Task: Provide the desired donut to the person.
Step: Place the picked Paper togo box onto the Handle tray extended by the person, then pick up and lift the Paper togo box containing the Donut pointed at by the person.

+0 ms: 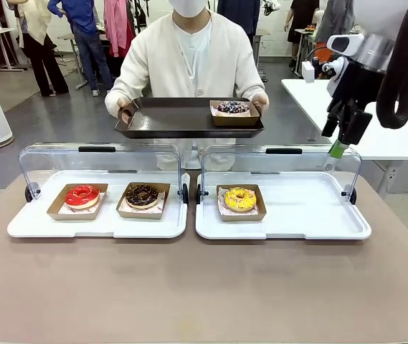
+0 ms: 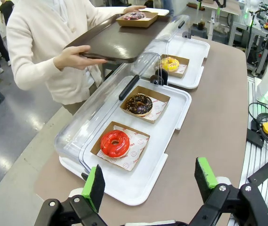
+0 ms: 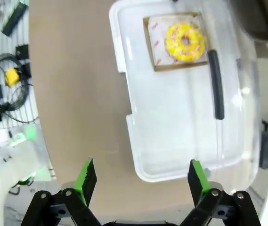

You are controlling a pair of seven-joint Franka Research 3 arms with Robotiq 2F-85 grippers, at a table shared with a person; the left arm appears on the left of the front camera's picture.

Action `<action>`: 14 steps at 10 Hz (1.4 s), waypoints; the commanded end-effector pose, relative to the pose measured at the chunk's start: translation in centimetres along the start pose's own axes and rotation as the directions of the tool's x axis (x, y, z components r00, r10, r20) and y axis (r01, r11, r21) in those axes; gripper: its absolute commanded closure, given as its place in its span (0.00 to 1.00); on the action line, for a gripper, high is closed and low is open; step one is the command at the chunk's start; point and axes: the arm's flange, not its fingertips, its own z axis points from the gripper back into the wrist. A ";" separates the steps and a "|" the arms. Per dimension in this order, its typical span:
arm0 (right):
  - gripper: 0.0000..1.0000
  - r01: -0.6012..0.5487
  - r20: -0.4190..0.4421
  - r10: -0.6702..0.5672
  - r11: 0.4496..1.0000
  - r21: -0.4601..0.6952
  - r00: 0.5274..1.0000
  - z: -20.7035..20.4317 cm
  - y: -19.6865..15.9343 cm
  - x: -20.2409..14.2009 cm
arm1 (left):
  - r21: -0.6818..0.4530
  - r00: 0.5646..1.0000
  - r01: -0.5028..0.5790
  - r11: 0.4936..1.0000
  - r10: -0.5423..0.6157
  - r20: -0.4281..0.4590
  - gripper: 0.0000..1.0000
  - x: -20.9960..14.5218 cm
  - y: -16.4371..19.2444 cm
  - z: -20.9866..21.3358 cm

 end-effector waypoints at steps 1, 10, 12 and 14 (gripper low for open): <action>0.00 0.007 0.022 -0.007 1.000 -0.003 1.000 0.7 0.3 0.2 | 0.003 1.000 0.001 1.000 -0.001 0.004 0.00 0.2 0.1 -0.1; 0.00 0.007 0.022 -0.007 1.000 -0.003 1.000 0.7 0.3 0.2 | 0.003 1.000 0.001 1.000 -0.001 0.004 0.00 0.2 0.1 -0.1; 0.00 0.007 0.022 -0.007 1.000 -0.003 1.000 0.7 0.3 0.2 | 0.003 1.000 0.001 1.000 -0.001 0.004 0.00 0.2 0.1 -0.1; 0.00 0.007 0.022 -0.007 1.000 -0.003 1.000 0.7 0.3 0.2 | 0.003 1.000 0.001 1.000 -0.001 0.004 0.00 0.2 0.1 -0.1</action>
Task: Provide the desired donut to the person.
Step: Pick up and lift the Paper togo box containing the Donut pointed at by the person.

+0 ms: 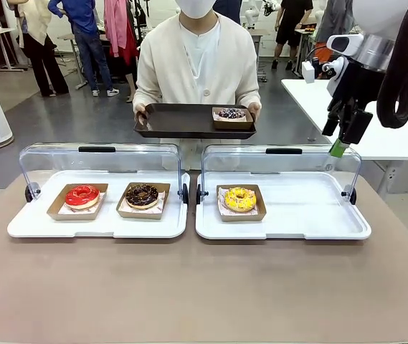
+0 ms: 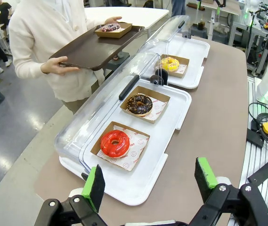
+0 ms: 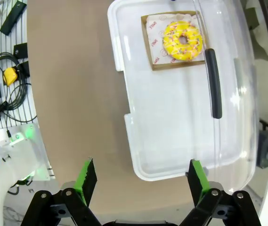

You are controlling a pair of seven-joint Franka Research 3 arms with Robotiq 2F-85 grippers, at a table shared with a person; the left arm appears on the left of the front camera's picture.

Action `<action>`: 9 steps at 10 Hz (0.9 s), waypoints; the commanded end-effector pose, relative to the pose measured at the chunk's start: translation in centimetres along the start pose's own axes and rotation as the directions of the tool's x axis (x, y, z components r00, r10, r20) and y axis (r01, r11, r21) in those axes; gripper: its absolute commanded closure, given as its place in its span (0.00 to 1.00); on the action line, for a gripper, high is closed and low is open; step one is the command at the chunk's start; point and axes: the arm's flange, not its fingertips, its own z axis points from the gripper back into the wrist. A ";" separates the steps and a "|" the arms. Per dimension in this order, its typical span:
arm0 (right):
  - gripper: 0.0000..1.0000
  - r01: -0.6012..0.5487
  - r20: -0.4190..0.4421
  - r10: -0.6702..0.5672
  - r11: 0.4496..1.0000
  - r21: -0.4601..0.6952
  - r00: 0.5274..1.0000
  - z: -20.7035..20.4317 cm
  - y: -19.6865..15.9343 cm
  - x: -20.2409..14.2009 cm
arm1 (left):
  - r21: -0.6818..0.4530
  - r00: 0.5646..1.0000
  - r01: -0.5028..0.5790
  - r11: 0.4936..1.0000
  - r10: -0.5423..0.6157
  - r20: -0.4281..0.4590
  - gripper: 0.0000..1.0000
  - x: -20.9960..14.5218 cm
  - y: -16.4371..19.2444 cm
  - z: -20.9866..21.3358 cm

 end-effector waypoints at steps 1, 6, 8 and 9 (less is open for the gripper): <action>0.00 0.007 0.014 -0.008 1.000 0.009 1.000 0.0 0.1 0.1 | 0.003 1.000 0.001 1.000 -0.001 0.004 0.00 0.2 0.1 0.0; 0.00 -0.010 0.099 0.006 0.999 0.038 0.995 0.3 -0.7 -2.0 | 0.003 1.000 0.001 1.000 -0.001 0.004 0.00 0.2 0.1 0.0; 0.00 -0.124 0.349 0.060 0.979 0.162 0.935 0.3 -1.5 -7.7 | 0.003 1.000 0.001 1.000 -0.001 0.004 0.00 0.2 0.1 0.0; 0.00 -0.122 0.471 0.015 0.973 0.196 0.882 0.5 -2.1 -10.2 | 0.003 1.000 0.001 1.000 -0.001 0.004 0.00 0.2 0.1 0.0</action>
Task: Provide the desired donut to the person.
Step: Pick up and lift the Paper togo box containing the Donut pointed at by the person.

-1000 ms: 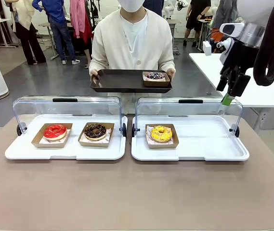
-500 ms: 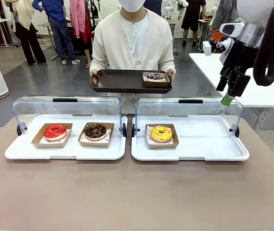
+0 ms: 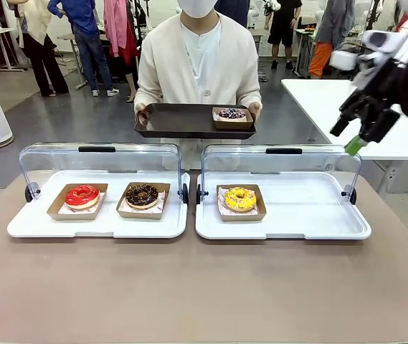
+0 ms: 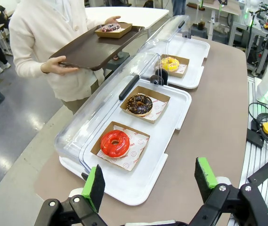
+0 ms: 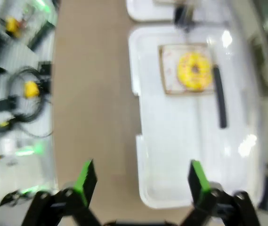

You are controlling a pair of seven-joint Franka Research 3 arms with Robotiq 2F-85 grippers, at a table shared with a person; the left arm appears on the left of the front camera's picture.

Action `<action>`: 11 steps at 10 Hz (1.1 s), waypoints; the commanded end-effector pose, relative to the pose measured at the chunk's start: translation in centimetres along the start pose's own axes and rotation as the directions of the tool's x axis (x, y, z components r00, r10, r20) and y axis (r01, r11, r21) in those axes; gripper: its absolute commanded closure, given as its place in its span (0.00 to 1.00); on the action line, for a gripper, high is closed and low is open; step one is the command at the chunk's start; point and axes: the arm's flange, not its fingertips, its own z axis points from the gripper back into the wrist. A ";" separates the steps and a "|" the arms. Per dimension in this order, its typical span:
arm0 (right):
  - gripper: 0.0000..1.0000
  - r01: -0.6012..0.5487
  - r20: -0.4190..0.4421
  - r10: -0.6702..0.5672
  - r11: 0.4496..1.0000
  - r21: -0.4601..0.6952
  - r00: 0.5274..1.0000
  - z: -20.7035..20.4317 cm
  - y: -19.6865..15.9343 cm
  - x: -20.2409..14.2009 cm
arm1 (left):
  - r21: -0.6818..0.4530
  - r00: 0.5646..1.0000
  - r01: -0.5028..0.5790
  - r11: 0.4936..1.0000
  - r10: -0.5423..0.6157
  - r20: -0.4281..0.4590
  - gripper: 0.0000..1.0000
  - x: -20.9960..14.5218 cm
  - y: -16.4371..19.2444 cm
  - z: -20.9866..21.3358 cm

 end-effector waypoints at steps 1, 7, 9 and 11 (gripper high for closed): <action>0.00 -0.022 0.239 0.000 0.996 0.090 0.971 1.9 -0.9 -5.0 | 0.002 1.000 0.002 1.000 -0.002 0.004 0.00 0.2 0.1 -0.1; 0.00 0.088 0.556 -0.025 0.992 -0.087 0.831 4.9 1.0 -20.3 | 0.002 1.000 0.002 1.000 -0.002 0.004 0.00 0.2 0.1 -0.1; 0.00 0.079 0.584 -0.007 0.992 -0.098 0.812 5.7 1.3 -22.4 | 0.002 1.000 0.002 1.000 -0.002 0.004 0.00 0.2 0.1 -0.1; 0.00 0.079 0.582 -0.012 0.993 -0.090 0.813 6.4 1.4 -23.4 | 0.002 1.000 0.002 1.000 -0.002 0.004 0.00 0.2 0.1 -0.1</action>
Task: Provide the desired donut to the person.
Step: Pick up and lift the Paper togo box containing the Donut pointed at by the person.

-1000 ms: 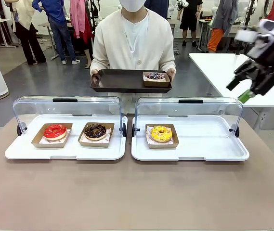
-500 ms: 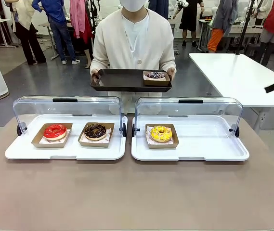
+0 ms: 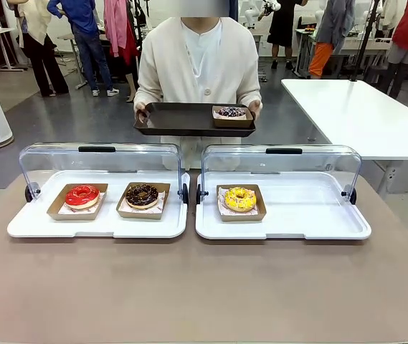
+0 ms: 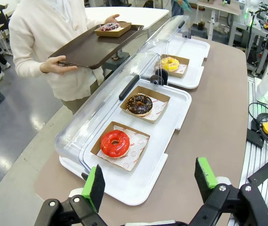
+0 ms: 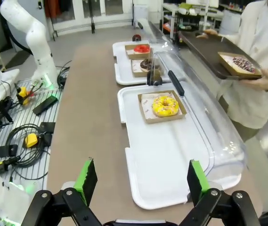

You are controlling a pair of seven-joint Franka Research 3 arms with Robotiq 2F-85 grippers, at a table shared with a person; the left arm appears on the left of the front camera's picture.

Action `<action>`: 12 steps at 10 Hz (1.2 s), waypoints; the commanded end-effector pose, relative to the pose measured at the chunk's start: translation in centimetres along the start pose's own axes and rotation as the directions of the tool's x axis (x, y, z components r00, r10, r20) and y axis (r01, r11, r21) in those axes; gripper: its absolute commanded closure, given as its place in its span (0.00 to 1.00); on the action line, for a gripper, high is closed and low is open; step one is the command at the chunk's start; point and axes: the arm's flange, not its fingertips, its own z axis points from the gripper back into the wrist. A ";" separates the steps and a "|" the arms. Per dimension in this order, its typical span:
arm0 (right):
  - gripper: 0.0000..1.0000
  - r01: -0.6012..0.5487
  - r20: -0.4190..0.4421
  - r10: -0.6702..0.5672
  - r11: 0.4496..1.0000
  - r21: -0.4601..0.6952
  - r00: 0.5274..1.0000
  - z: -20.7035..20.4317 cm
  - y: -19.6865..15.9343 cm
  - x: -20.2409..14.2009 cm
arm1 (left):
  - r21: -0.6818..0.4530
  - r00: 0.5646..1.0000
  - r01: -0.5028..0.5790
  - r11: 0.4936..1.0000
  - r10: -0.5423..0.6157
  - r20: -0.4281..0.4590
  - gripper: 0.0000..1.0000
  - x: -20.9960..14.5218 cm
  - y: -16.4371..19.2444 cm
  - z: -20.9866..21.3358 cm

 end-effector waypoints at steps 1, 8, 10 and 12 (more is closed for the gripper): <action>0.00 -0.022 0.022 0.022 1.000 0.020 1.000 1.1 -0.8 0.4 | 0.003 1.000 0.002 1.000 -0.002 0.004 0.00 0.2 0.1 0.0; 0.00 -0.007 0.005 0.007 1.000 0.013 1.000 0.8 -0.3 0.4 | 0.003 1.000 0.002 1.000 -0.002 0.004 0.00 0.2 0.1 0.0; 0.00 -0.007 0.005 0.007 1.000 0.013 1.000 0.8 -0.3 0.4 | 0.003 1.000 0.002 1.000 -0.002 0.004 0.00 0.2 0.1 0.0; 0.00 -0.007 0.005 0.007 1.000 0.013 1.000 0.8 -0.3 0.4 | 0.003 1.000 0.002 1.000 -0.002 0.004 0.00 0.2 0.1 0.0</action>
